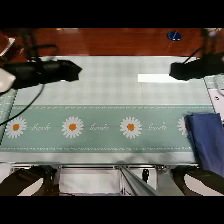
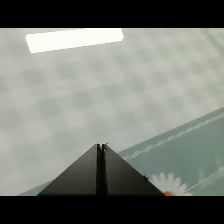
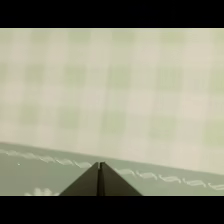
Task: Fold the shirts.
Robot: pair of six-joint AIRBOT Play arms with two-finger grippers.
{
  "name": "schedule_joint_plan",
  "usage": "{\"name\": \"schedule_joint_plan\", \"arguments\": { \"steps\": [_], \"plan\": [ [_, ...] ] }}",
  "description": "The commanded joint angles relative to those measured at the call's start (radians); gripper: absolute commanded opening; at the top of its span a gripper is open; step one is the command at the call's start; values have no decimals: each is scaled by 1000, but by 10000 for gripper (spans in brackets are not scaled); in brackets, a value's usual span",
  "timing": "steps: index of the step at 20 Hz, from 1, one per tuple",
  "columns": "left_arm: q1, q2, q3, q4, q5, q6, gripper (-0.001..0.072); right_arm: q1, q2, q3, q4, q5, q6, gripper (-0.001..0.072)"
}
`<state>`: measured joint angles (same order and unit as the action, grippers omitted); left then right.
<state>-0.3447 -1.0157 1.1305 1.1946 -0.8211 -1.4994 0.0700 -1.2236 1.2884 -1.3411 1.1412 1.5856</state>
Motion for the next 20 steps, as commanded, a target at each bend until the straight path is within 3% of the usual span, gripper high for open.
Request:
{"name": "schedule_joint_plan", "arguments": {
  "steps": [1,8,20],
  "plan": [
    [-45,-176,29,339,-59,-174,18,105,-160,-62,-208,1,130,20],
    [-11,-233,28,332,-51,-200,18,86,-187,-64,-240,75,129,20],
    [-11,-239,28,332,-25,-200,18,86,-185,-64,-239,71,129,20]
  ]
}}
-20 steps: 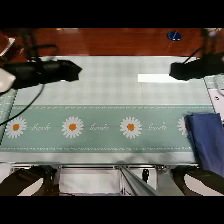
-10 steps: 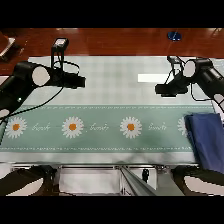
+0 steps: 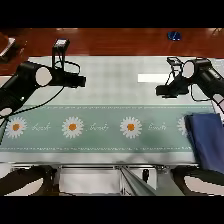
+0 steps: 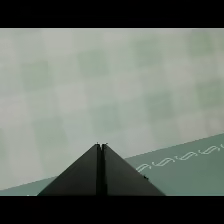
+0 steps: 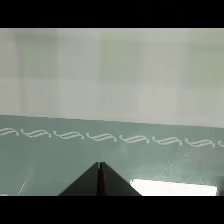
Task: Fold the shirts.
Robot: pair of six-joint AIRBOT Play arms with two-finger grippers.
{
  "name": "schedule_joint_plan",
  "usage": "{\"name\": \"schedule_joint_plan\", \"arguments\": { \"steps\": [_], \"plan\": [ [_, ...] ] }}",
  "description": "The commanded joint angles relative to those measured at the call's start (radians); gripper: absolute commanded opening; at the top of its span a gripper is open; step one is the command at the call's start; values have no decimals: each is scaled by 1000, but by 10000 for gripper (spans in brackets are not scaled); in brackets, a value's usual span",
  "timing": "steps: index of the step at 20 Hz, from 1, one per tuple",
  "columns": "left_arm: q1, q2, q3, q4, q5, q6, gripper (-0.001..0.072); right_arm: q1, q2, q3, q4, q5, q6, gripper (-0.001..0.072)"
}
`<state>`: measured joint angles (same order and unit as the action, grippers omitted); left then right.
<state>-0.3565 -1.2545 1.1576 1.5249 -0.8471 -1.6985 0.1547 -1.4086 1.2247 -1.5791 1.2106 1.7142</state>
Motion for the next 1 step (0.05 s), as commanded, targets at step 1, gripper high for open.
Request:
{"name": "schedule_joint_plan", "arguments": {
  "steps": [1],
  "plan": [
    [1,0,1,1,2,-1,18,1,0,0,-1,2,0,20]
  ]
}}
